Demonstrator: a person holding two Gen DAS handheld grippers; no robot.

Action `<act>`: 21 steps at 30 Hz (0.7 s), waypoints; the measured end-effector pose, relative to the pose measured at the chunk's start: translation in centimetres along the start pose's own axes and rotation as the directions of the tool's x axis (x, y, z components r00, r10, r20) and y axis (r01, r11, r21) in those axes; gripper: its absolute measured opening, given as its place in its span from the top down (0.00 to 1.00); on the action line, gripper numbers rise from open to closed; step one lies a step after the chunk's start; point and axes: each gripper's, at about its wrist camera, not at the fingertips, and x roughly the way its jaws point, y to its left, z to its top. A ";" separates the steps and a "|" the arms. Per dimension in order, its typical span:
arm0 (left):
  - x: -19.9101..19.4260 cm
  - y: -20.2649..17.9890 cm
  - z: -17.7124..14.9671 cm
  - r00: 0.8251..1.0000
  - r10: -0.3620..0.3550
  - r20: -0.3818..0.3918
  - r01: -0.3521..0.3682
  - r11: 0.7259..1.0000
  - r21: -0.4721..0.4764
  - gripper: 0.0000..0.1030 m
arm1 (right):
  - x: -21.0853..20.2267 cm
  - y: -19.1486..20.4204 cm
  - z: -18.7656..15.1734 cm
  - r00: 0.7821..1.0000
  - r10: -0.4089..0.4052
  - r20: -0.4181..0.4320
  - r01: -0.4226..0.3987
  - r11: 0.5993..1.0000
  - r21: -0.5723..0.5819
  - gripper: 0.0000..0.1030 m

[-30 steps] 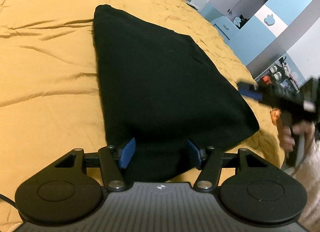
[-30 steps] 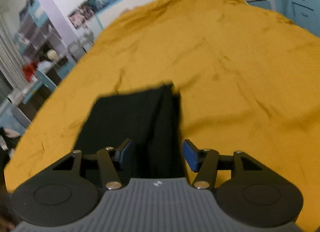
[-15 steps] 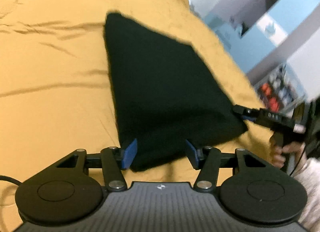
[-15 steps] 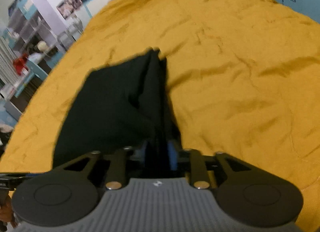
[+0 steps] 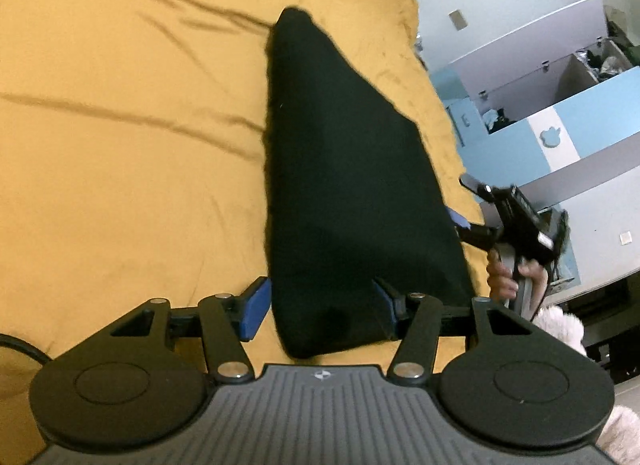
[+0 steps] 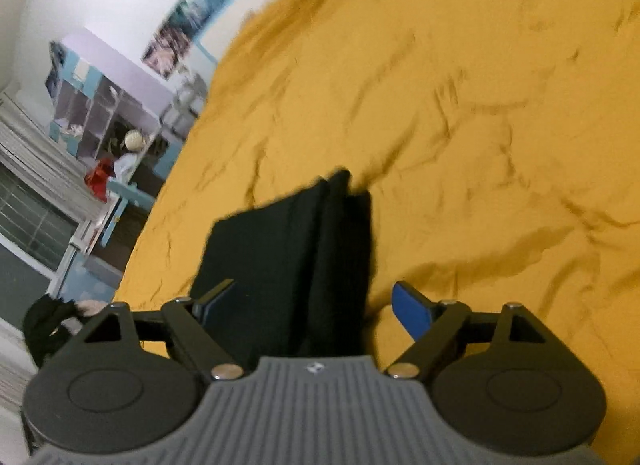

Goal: Fold small clothes

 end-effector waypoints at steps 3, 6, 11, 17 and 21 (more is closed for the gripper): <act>1.2 0.1 0.1 1.000 -0.001 -0.022 0.001 1.000 0.007 0.38 | 1.8 -1.5 0.9 1.000 0.022 -0.002 -0.021 0.998 0.055 0.22; 2.1 -0.3 0.3 0.999 0.000 -0.036 0.001 1.000 0.020 0.38 | 3.4 -2.0 1.4 0.996 0.089 -0.022 -0.087 0.993 0.077 0.21; 2.6 -0.5 0.2 0.999 -0.014 -0.050 0.014 1.000 0.010 0.37 | 5.7 -2.4 2.0 0.988 0.144 -0.047 -0.140 0.987 0.084 0.21; 2.9 -0.2 0.3 0.997 -0.049 -0.065 0.048 0.999 -0.021 0.32 | 8.8 -2.5 3.6 0.971 0.232 -0.065 -0.222 0.966 0.135 0.20; 3.6 -0.1 0.6 0.995 -0.064 -0.076 0.061 0.998 -0.034 0.28 | 11.3 -2.0 4.3 0.964 0.249 -0.096 -0.239 0.965 0.105 0.20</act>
